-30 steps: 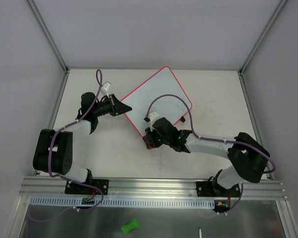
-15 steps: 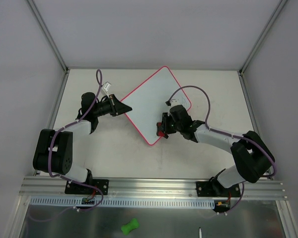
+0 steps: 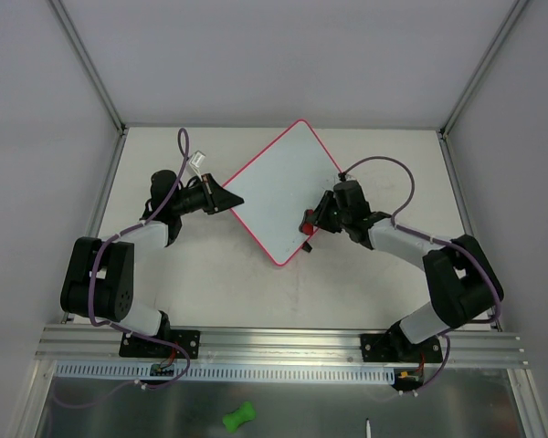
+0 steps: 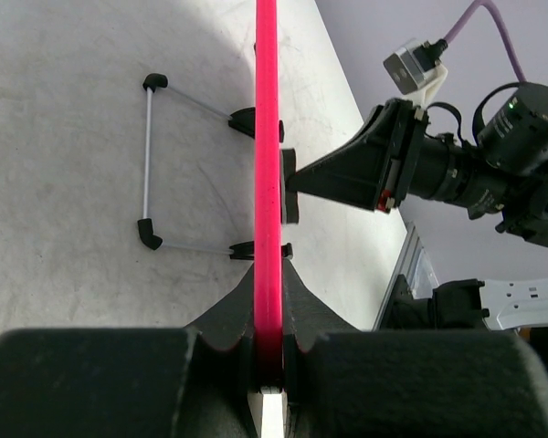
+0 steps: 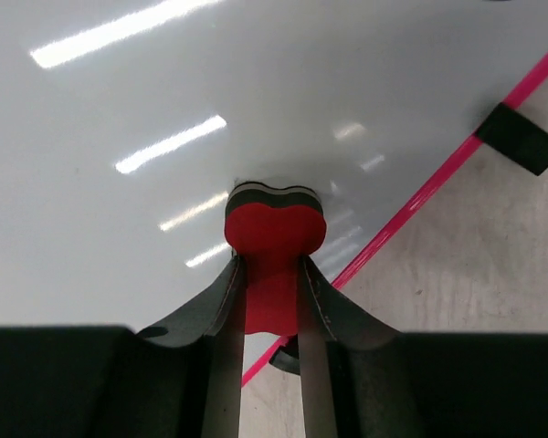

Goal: Erase the whiteboard

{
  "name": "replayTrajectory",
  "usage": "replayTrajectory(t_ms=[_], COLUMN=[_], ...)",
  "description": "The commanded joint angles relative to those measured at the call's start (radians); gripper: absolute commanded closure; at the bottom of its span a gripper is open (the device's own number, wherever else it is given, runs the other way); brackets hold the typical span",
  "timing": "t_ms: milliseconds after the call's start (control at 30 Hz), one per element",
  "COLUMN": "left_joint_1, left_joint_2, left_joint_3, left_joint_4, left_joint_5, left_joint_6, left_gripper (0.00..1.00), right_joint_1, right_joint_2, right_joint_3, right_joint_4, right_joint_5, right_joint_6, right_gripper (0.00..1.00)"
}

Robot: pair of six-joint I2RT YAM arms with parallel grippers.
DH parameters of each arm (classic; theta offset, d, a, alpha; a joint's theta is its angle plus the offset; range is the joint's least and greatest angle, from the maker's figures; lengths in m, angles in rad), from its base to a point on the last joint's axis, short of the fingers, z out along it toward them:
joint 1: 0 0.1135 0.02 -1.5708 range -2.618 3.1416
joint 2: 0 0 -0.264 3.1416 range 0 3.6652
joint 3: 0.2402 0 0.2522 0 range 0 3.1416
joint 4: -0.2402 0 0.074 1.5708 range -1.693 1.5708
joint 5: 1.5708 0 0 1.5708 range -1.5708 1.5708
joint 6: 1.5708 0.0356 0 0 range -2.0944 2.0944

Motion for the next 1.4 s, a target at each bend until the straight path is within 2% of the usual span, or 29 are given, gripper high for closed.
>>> replayTrajectory(t_ms=[0,133,300,467,767,1367], left_joint_1=[-0.005,-0.006,-0.006,-0.006,-0.006,-0.006], left_joint_2=[-0.028,-0.031,-0.034,-0.036,-0.031,-0.028], left_joint_3=[0.003,0.002,0.002,0.002,0.003,0.002], left_joint_4=[0.01,0.01,0.01,0.01,0.012,0.018], left_joint_5=[0.062,0.063,0.063,0.063,0.06,0.057], left_joint_6=[0.056,0.056,0.056,0.056,0.05,0.035], left_gripper=[1.0,1.0,1.0,1.0,1.0,1.0], right_joint_1=[-0.027,-0.045,-0.008,0.018,0.125,0.363], right_joint_2=[0.024,0.052,0.079,0.072,-0.011,0.016], right_joint_3=[0.057,0.086,0.134,0.087,-0.051,-0.114], right_joint_4=[0.027,0.017,-0.035,-0.036,-0.035,0.056], right_joint_5=[0.035,-0.013,-0.033,-0.02,0.05,0.125], right_joint_6=[0.177,0.284,0.222,0.199,0.214,0.301], right_gripper=[1.0,1.0,1.0,1.0,1.0,1.0])
